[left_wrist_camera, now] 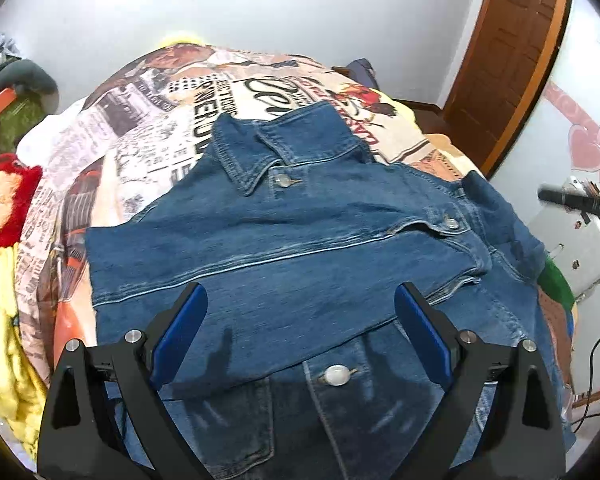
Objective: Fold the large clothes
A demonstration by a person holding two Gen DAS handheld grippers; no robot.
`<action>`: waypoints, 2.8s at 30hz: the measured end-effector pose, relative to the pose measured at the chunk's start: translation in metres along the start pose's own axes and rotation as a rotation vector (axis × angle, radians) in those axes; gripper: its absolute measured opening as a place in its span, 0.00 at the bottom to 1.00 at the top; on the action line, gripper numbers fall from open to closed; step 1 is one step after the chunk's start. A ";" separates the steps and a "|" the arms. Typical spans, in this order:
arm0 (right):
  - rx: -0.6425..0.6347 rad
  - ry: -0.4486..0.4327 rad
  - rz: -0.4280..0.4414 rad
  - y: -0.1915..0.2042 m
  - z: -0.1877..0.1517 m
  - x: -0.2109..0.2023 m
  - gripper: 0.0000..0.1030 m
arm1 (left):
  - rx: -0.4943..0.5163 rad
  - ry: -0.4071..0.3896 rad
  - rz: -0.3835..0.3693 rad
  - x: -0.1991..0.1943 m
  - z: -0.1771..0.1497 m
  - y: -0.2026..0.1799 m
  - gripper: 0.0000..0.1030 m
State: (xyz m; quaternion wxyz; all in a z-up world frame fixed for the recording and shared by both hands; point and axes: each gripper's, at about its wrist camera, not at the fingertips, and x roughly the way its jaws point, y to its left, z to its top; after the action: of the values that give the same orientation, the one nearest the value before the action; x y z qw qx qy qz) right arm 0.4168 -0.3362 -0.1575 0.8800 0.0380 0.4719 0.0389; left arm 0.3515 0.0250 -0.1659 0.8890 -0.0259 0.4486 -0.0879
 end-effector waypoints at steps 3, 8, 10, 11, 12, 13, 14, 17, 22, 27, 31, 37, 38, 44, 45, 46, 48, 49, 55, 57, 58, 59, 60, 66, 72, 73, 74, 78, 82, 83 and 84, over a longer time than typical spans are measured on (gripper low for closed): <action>-0.095 0.086 -0.145 -0.019 -0.023 0.031 0.10 | -0.036 0.019 -0.007 0.006 -0.002 0.005 0.92; -0.141 0.235 -0.281 -0.053 -0.065 0.085 0.10 | -0.072 0.072 -0.040 0.020 -0.007 0.004 0.92; -0.172 0.179 -0.286 -0.056 -0.071 0.079 0.10 | -0.056 0.083 -0.022 0.025 -0.008 0.000 0.92; -0.200 0.174 -0.340 -0.058 -0.073 0.077 0.10 | -0.037 0.085 -0.010 0.027 -0.008 -0.004 0.92; -0.219 0.171 -0.384 -0.060 -0.075 0.076 0.10 | -0.023 0.085 -0.003 0.028 -0.008 -0.007 0.92; -0.234 0.167 -0.412 -0.064 -0.078 0.075 0.10 | -0.013 0.083 0.001 0.029 -0.007 -0.009 0.92; -0.232 0.168 -0.410 -0.070 -0.080 0.073 0.10 | 0.000 0.081 0.008 0.030 -0.007 -0.012 0.92; -0.189 0.165 -0.366 -0.089 -0.078 0.065 0.10 | 0.030 0.080 0.012 0.033 -0.003 -0.021 0.92; -0.206 0.139 -0.520 -0.107 -0.074 0.060 0.57 | 0.084 0.088 -0.007 0.046 0.010 -0.041 0.92; 0.027 0.104 -0.408 -0.159 -0.061 0.030 0.72 | 0.127 0.110 -0.037 0.066 0.020 -0.064 0.92; 0.356 0.107 -0.050 -0.200 -0.062 0.016 0.73 | 0.154 0.152 -0.053 0.087 0.022 -0.085 0.92; 0.583 0.199 0.223 -0.212 -0.077 0.050 0.73 | 0.155 0.187 -0.067 0.105 0.016 -0.098 0.93; 0.595 0.197 0.221 -0.213 -0.077 0.054 0.73 | 0.147 0.191 -0.072 0.106 0.016 -0.096 0.93; 0.691 0.177 0.190 -0.221 -0.075 0.077 0.67 | 0.105 0.209 -0.086 0.111 0.016 -0.092 0.93; 0.702 0.192 0.169 -0.224 -0.076 0.085 0.60 | 0.107 0.208 -0.084 0.111 0.016 -0.092 0.93; 0.719 0.202 0.148 -0.226 -0.076 0.094 0.59 | 0.110 0.206 -0.081 0.110 0.015 -0.093 0.93; 0.754 0.194 0.144 -0.230 -0.076 0.105 0.52 | 0.113 0.203 -0.075 0.109 0.015 -0.093 0.93; 0.769 0.180 0.134 -0.231 -0.075 0.105 0.48 | 0.114 0.202 -0.073 0.108 0.014 -0.093 0.93; 0.695 0.085 0.116 -0.222 -0.057 0.079 0.13 | 0.106 0.199 -0.073 0.102 0.014 -0.089 0.93; 0.645 0.047 0.124 -0.212 -0.046 0.064 0.11 | 0.110 0.191 -0.073 0.098 0.013 -0.089 0.93; 0.628 0.025 0.140 -0.207 -0.041 0.055 0.11 | 0.116 0.183 -0.069 0.094 0.012 -0.089 0.93; 0.606 0.004 0.160 -0.199 -0.033 0.046 0.11 | 0.122 0.176 -0.066 0.091 0.012 -0.089 0.93; 0.587 -0.014 0.173 -0.193 -0.027 0.038 0.11 | 0.128 0.169 -0.063 0.088 0.012 -0.088 0.93; 0.416 -0.134 0.273 -0.123 0.020 -0.014 0.11 | 0.129 0.106 -0.068 0.062 0.016 -0.081 0.93; 0.305 -0.134 0.425 -0.040 0.047 -0.027 0.11 | 0.069 0.030 -0.078 0.032 0.027 -0.062 0.93; 0.286 -0.123 0.445 -0.026 0.050 -0.025 0.11 | 0.060 0.015 -0.077 0.027 0.028 -0.059 0.93; 0.265 -0.111 0.460 -0.009 0.053 -0.022 0.11 | 0.052 0.000 -0.075 0.020 0.029 -0.055 0.93; 0.180 -0.019 0.502 0.051 0.052 0.004 0.11 | 0.028 -0.029 -0.063 0.005 0.026 -0.039 0.93; 0.105 0.112 0.509 0.099 0.033 0.041 0.11 | 0.017 -0.048 -0.026 -0.008 0.017 -0.023 0.93; 0.091 0.148 0.506 0.109 0.026 0.053 0.11 | 0.013 -0.051 -0.013 -0.010 0.014 -0.018 0.93; 0.083 0.175 0.500 0.115 0.021 0.063 0.11 | 0.009 -0.052 -0.005 -0.012 0.012 -0.014 0.93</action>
State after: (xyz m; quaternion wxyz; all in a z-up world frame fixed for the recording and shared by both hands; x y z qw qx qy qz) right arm 0.4653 -0.2162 -0.1865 0.7967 0.1857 0.5232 0.2389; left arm 0.3521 0.0128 -0.1478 0.9002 -0.0253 0.4250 -0.0912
